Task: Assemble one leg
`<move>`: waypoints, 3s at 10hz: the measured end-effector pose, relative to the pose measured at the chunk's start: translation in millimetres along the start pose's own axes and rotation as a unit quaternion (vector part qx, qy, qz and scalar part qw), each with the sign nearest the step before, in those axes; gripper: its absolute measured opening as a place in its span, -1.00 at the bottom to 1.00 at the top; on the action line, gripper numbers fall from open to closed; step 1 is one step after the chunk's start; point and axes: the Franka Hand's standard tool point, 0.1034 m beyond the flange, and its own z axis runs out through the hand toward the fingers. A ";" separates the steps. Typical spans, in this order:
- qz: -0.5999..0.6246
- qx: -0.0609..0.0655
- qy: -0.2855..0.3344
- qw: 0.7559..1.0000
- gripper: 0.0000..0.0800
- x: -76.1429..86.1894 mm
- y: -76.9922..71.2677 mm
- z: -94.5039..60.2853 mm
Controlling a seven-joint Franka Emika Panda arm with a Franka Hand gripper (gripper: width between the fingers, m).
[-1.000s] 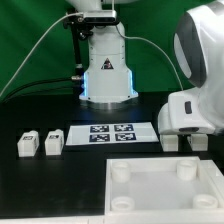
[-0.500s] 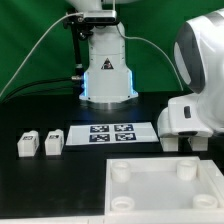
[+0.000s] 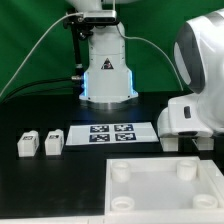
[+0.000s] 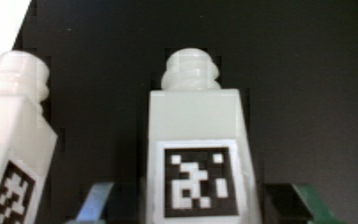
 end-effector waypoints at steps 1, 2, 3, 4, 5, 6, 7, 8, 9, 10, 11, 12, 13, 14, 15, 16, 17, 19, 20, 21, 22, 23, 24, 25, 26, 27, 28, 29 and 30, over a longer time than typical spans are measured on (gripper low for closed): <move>0.000 0.000 0.000 1.000 -0.28 0.0 0.0 0.0; 0.000 0.000 0.000 1.000 -0.28 0.0 0.0 0.0; 0.000 0.000 0.000 1.000 -0.28 0.0 0.0 0.0; 0.000 0.000 0.000 1.000 -0.28 0.0 0.0 0.0; 0.000 0.000 0.000 1.000 -0.28 0.0 0.0 0.0; 0.000 0.000 0.000 1.000 -0.27 0.0 0.0 0.0; -0.001 0.000 0.001 1.000 -0.27 0.0 0.8 -2.6; -0.022 -0.010 0.007 1.000 -0.27 -4.1 7.7 -26.1; -0.040 -0.008 0.016 0.999 -0.27 -13.0 15.2 -59.5; -0.054 -0.003 0.045 0.998 -0.27 -18.5 22.2 -87.2; -0.060 0.004 0.105 0.993 -0.27 -23.4 28.8 -117.3; -0.058 0.007 0.151 0.987 -0.27 -33.5 35.6 -140.6; -0.055 0.012 0.219 0.974 -0.27 -35.1 38.1 -164.1; -0.055 0.013 0.278 0.959 -0.27 -31.1 37.2 -159.6; -0.055 0.013 0.317 0.947 -0.27 -30.3 37.8 -153.9; -0.056 0.015 0.355 0.933 -0.27 -29.0 38.2 -157.2; -0.056 0.019 0.406 0.912 -0.27 -25.2 39.0 -162.4; -0.092 0.006 0.494 0.864 -0.27 -12.5 60.9 -213.9; -0.100 0.001 0.537 0.838 -0.27 -10.1 67.3 -242.4; -0.101 0.005 0.557 0.824 -0.27 -3.8 64.5 -261.8; -0.098 0.012 0.596 0.797 -0.27 2.5 61.8 -282.0; -0.096 0.011 0.634 0.767 -0.27 2.7 64.1 -280.3; -0.093 0.011 0.673 0.734 -0.27 1.1 67.4 -274.5; -0.091 0.012 0.687 0.721 -0.27 3.2 68.8 -268.9; -0.091 0.012 0.681 0.726 -0.27 4.0 68.6 -268.6; -0.091 0.012 0.682 0.726 -0.27 3.7 68.7 -269.2; -0.095 0.007 0.683 0.724 -0.27 6.9 69.8 -268.0; -0.099 0.001 0.680 0.727 -0.27 19.6 69.1 -267.1; -0.100 -0.003 0.679 0.728 -0.27 28.1 63.6 -281.8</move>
Offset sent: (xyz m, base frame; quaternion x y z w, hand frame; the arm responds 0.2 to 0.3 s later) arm 0.0000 0.0000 0.0000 0.0000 0.0000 0.0000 1.0000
